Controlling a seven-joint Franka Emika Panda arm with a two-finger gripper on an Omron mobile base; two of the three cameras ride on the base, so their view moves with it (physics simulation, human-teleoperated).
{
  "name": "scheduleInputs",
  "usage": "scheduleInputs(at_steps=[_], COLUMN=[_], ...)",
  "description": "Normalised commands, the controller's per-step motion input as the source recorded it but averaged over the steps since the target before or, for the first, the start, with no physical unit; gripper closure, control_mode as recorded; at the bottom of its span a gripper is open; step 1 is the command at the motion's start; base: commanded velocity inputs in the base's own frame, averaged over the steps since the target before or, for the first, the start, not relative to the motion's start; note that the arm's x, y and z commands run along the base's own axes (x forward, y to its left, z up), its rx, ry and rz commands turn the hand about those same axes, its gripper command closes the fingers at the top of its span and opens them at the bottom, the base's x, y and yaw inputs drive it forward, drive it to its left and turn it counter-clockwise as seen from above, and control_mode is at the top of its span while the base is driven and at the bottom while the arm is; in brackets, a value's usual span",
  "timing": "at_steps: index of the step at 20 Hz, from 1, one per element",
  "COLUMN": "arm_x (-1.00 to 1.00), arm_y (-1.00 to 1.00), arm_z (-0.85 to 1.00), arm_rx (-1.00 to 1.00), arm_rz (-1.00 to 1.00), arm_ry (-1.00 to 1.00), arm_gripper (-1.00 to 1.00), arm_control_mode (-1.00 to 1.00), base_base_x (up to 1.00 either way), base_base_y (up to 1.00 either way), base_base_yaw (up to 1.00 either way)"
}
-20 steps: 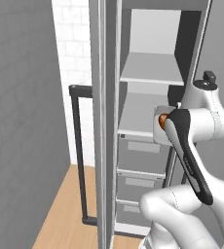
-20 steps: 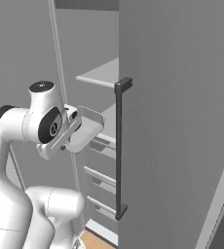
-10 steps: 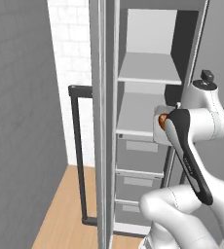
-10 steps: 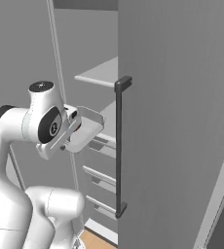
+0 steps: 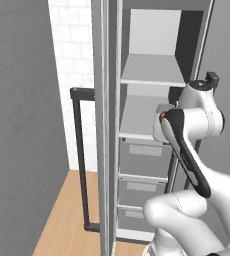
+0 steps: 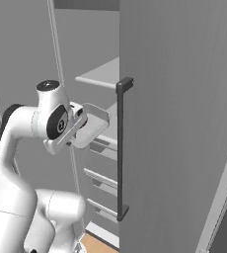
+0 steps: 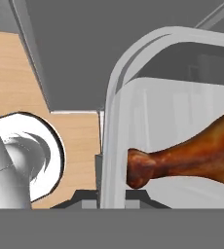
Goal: Take the meat container that has the chicken drumstick and place it on the second highest rack of the freezer. Then take the vegetable container that has the bell pepper and lemon wedge and place it on the highest rack of the freezer.
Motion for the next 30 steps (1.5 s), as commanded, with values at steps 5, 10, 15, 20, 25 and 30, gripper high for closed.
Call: scheduleInputs(at_steps=[5,10,15,20,25,30], arm_x=[0.98,0.57,0.67,0.8,0.65,0.52], arm_y=[-0.06,-0.14,-0.06,0.0,-0.07,-0.18], arm_z=[-0.16,-0.63,-0.51,-0.08,-0.33,-0.59], arm_rx=[0.01,-0.01,0.0,0.0,0.0,0.0], arm_rz=[-0.04,0.0,0.0,0.0,0.0,0.0], arm_ry=[0.0,0.0,0.0,0.02,0.0,0.0], arm_gripper=[1.0,1.0,1.0,1.0,1.0,1.0], arm_control_mode=[-1.0,-1.0,-1.0,-1.0,-1.0,-1.0], base_base_x=[0.0,0.0,0.0,0.0,0.0,0.0], base_base_y=[0.0,0.0,0.0,0.0,0.0,0.0], base_base_yaw=[0.0,0.0,0.0,0.0,0.0,0.0])
